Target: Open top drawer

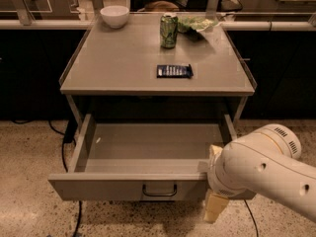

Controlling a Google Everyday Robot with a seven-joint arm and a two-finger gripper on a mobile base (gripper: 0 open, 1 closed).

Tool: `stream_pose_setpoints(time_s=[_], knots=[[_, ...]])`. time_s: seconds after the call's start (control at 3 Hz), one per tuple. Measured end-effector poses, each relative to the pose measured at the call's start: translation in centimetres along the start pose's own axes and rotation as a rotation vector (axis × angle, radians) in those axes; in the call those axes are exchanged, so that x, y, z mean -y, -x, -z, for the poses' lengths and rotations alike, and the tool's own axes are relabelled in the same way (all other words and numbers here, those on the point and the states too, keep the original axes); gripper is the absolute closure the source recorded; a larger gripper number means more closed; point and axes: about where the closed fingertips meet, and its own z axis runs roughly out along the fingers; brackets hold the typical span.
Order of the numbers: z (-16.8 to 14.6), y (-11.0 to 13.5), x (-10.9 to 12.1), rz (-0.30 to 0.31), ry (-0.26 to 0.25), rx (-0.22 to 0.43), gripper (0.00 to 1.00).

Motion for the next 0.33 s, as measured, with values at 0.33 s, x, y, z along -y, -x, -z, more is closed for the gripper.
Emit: stream_pose_setpoints(time_s=[0.33], knots=[[0.00, 0.00, 0.00, 0.000, 0.000, 0.000, 0.00]])
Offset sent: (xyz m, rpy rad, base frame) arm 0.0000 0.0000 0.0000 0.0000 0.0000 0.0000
